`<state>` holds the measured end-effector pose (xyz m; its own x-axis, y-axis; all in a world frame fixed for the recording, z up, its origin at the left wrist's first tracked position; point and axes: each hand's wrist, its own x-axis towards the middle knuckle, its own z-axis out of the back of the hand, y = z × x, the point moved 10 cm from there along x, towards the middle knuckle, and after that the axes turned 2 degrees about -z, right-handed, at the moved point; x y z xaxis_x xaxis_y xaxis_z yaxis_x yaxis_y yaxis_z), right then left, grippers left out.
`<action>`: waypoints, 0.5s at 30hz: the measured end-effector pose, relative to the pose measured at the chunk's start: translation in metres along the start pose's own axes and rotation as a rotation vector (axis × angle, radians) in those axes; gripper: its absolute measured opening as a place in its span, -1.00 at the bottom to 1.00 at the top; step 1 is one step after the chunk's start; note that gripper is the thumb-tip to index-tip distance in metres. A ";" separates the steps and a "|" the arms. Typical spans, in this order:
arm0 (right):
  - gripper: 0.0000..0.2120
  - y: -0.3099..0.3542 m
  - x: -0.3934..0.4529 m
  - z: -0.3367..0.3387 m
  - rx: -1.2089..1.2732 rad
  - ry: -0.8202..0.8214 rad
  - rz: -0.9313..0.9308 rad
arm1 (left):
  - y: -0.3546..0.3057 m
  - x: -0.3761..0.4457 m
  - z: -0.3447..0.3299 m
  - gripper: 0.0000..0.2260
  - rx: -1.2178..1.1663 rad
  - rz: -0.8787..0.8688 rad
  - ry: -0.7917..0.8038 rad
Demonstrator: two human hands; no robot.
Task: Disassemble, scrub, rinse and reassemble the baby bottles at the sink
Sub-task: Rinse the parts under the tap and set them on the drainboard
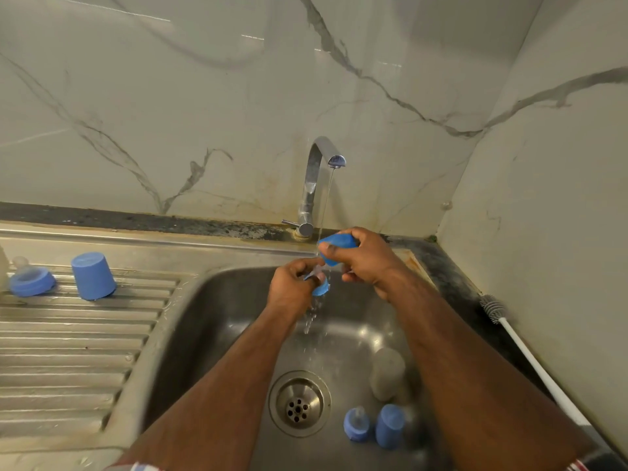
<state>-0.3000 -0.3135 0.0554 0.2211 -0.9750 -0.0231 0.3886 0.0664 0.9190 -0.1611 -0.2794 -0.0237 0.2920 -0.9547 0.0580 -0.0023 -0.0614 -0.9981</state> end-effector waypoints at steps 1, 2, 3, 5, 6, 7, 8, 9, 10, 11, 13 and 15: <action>-0.62 -0.006 0.001 -0.001 0.018 -0.011 -0.020 | -0.001 -0.001 -0.001 -0.82 -0.023 -0.003 0.011; -0.66 -0.012 0.002 -0.001 0.057 -0.026 -0.038 | -0.003 -0.002 -0.001 -0.82 -0.037 -0.011 0.017; -0.70 -0.017 0.002 -0.001 0.124 -0.040 -0.054 | -0.005 -0.003 0.000 -0.83 -0.053 -0.019 0.014; -0.74 -0.025 0.002 -0.004 0.301 -0.047 -0.089 | -0.003 -0.003 0.005 -0.85 -0.092 -0.008 -0.003; -0.74 -0.028 0.002 -0.007 0.392 -0.042 -0.103 | -0.002 -0.003 0.008 -0.86 -0.105 0.007 -0.016; -0.74 -0.030 0.002 -0.011 0.470 -0.030 -0.110 | -0.002 -0.004 0.011 -0.88 -0.120 0.029 -0.029; -0.75 -0.032 0.002 -0.015 0.527 -0.010 -0.111 | -0.001 -0.004 0.014 -0.90 -0.150 0.059 -0.044; -0.76 -0.032 0.002 -0.021 0.550 0.012 -0.103 | 0.001 -0.004 0.018 -0.90 -0.200 0.095 -0.064; -0.74 -0.032 0.003 -0.026 0.522 0.026 -0.086 | 0.004 -0.004 0.021 -0.89 -0.266 0.133 -0.086; -0.71 -0.032 0.004 -0.031 0.465 0.032 -0.065 | 0.005 -0.005 0.024 -0.87 -0.333 0.169 -0.104; -0.66 -0.031 0.006 -0.039 0.386 0.021 -0.037 | 0.003 -0.009 0.026 -0.85 -0.412 0.212 -0.113; -0.65 -0.033 0.009 -0.045 0.377 -0.001 -0.032 | 0.002 -0.010 0.026 -0.86 -0.423 0.222 -0.101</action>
<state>-0.2710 -0.3149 0.0069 0.2134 -0.9755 -0.0539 0.0387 -0.0466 0.9982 -0.1395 -0.2625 -0.0267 0.3314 -0.9264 -0.1789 -0.4575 0.0080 -0.8892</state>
